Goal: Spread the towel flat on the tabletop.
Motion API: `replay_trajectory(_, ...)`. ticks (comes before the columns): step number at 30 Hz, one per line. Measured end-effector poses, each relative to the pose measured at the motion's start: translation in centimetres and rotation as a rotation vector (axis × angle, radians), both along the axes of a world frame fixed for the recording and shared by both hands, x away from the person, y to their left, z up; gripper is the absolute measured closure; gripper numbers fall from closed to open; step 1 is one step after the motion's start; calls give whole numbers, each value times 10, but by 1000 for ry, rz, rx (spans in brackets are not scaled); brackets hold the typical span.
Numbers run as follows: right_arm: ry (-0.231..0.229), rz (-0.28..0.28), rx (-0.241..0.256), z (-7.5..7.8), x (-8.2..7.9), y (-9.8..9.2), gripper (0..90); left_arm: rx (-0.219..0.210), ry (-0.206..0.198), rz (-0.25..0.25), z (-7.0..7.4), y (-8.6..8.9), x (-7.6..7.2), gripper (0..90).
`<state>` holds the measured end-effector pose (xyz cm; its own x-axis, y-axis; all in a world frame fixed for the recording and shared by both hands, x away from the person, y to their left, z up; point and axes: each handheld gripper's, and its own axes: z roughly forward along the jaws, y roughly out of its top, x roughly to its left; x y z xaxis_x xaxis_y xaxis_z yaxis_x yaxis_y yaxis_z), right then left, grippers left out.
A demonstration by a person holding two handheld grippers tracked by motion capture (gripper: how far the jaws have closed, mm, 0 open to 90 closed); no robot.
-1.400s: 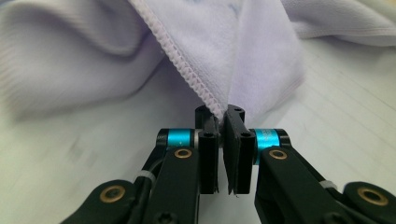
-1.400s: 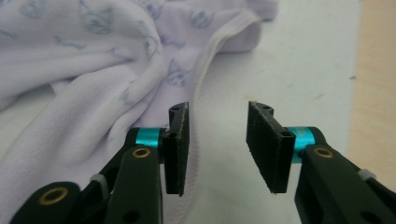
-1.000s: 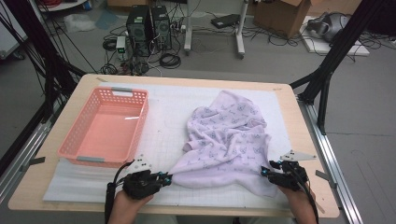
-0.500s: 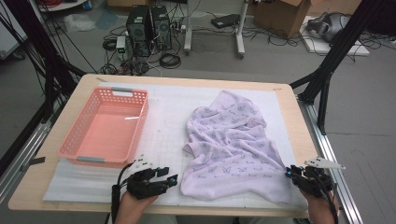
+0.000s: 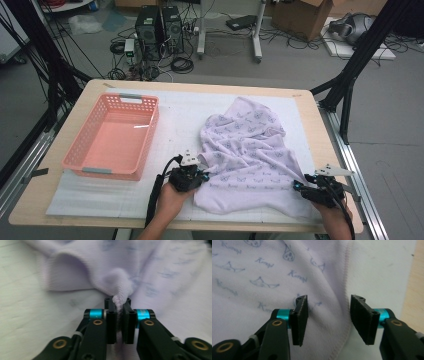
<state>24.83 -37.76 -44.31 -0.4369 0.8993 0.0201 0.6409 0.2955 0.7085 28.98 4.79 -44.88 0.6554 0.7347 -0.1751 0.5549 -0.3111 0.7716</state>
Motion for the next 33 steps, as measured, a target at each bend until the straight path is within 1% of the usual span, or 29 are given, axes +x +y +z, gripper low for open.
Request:
replay_trajectory(1,-8,8,10,0,2,1,569,-11,-8,33,0,4,4,854)
replay_trajectory(2,-17,24,26,-1,5,2,626,-41,-10,52,1,8,7,854)
replay_trajectory(3,-20,28,42,-3,8,3,698,-57,-18,60,1,11,10,854)
replay_trajectory(4,-22,49,67,-3,12,3,795,-48,-31,74,1,13,12,855)
replay_trajectory(5,-33,60,86,-4,16,4,805,-26,-42,76,1,13,14,857)
replay_trajectory(6,-39,55,90,-5,20,5,811,-26,-42,76,1,13,14,858)
replay_trajectory(7,-48,44,95,-5,25,6,814,-9,-72,93,3,15,21,859)
replay_trajectory(8,-63,27,96,-5,30,7,816,-18,-84,113,5,16,26,859)
replay_trajectory(9,-72,13,92,-5,36,8,816,-36,-104,141,6,17,31,859)
replay_trajectory(10,-85,-1,82,-5,41,10,816,-26,-115,151,7,18,36,860)
replay_trajectory(11,-103,-14,74,-5,45,13,817,3,-115,154,7,18,42,860)
replay_trajectory(12,-117,-22,57,-5,50,16,816,8,-117,161,6,18,48,860)
replay_trajectory(13,-126,-33,40,-5,54,20,816,3,-109,171,4,18,52,860)
replay_trajectory(14,-145,-39,25,-5,56,23,814,3,-109,171,4,18,52,859)
replay_trajectory(15,-150,-43,19,-6,58,26,801,-9,-96,179,2,19,54,855)
replay_trajectory(16,-146,-50,24,-6,58,27,775,-9,-96,179,2,19,54,833)
replay_trajectory(17,-143,-58,27,-5,57,26,732,-13,-82,180,3,20,52,764)
replay_trajectory(19,-160,-75,54,-2,51,21,663,-49,-76,179,8,25,46,636)
replay_trajectory(20,-169,-92,80,1,46,17,639,-74,-72,175,10,28,42,571)
replay_trajectory(22,-180,-112,126,7,37,7,613,-92,-82,148,12,33,31,550)
replay_trajectory(23,-179,-113,141,10,31,2,613,-102,-75,138,12,34,26,532)
replay_trajectory(24,-179,-101,143,11,27,-2,613,-106,-71,127,12,36,20,517)
replay_trajectory(26,-166,-98,138,12,17,-8,612,-111,-57,103,10,40,10,517)
replay_trajectory(27,-154,-91,133,12,12,-10,611,-115,-48,97,8,41,5,517)
replay_trajectory(29,-115,-84,129,9,4,-13,598,-112,-31,80,5,44,-2,518)
replay_trajectory(30,-98,-77,131,8,1,-14,596,-113,-16,79,2,44,-5,521)
replay_trajectory(33,-62,-44,135,2,-7,-11,567,-121,22,68,-3,43,-13,528)
